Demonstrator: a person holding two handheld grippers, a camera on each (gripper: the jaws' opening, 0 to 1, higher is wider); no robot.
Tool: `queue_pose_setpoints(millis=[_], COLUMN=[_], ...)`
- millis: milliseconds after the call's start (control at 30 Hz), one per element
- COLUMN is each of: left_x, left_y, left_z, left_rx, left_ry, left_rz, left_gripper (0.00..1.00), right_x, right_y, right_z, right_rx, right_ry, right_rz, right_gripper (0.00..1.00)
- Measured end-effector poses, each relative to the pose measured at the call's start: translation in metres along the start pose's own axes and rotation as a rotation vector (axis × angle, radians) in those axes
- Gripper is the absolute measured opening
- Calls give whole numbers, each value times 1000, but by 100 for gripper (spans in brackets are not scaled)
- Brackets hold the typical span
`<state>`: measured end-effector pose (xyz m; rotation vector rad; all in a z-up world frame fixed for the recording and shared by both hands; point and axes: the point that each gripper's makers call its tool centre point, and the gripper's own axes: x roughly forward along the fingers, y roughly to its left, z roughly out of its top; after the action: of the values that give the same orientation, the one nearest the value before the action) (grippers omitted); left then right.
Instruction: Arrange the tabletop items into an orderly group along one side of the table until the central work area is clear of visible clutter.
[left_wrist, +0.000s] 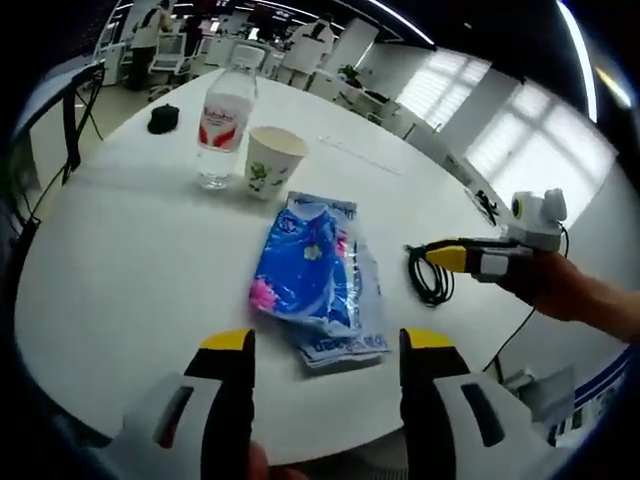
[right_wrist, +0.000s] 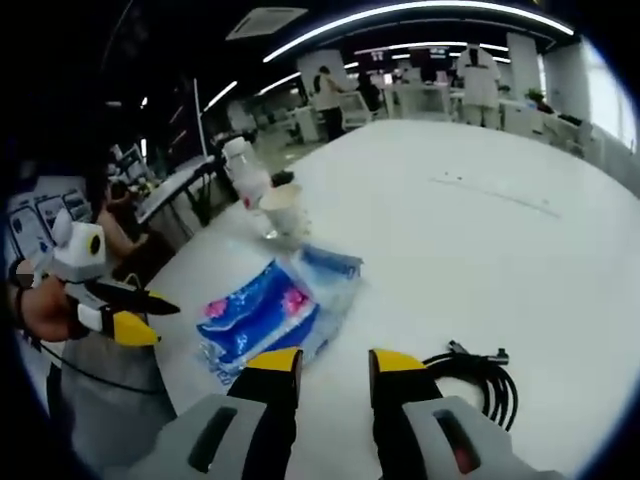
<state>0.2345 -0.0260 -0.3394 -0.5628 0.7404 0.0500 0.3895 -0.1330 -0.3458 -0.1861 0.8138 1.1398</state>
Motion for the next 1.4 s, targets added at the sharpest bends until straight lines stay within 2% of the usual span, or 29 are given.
queue_pose_setpoints(millis=[133, 267, 400, 567, 1067, 1400], left_x=[2, 11, 23, 33, 44, 52], left_y=[-1, -2, 2, 2, 4, 7], left_z=[-2, -3, -4, -5, -11, -12], left_rx=[-4, -76, -107, -79, -105, -103], left_ry=[7, 8, 14, 18, 29, 45], left_rz=[17, 27, 37, 50, 73, 82], left_gripper=[53, 49, 45, 41, 33, 29], right_x=[6, 15, 28, 42, 77, 97], right_y=[3, 9, 16, 26, 42, 53], right_z=[1, 6, 11, 19, 39, 44], right_rx=[-4, 9, 7, -12, -77, -57], right_ry=[10, 24, 35, 46, 96, 118], right_rz=[12, 34, 53, 72, 127, 137], right_gripper=[27, 31, 33, 33, 37, 36])
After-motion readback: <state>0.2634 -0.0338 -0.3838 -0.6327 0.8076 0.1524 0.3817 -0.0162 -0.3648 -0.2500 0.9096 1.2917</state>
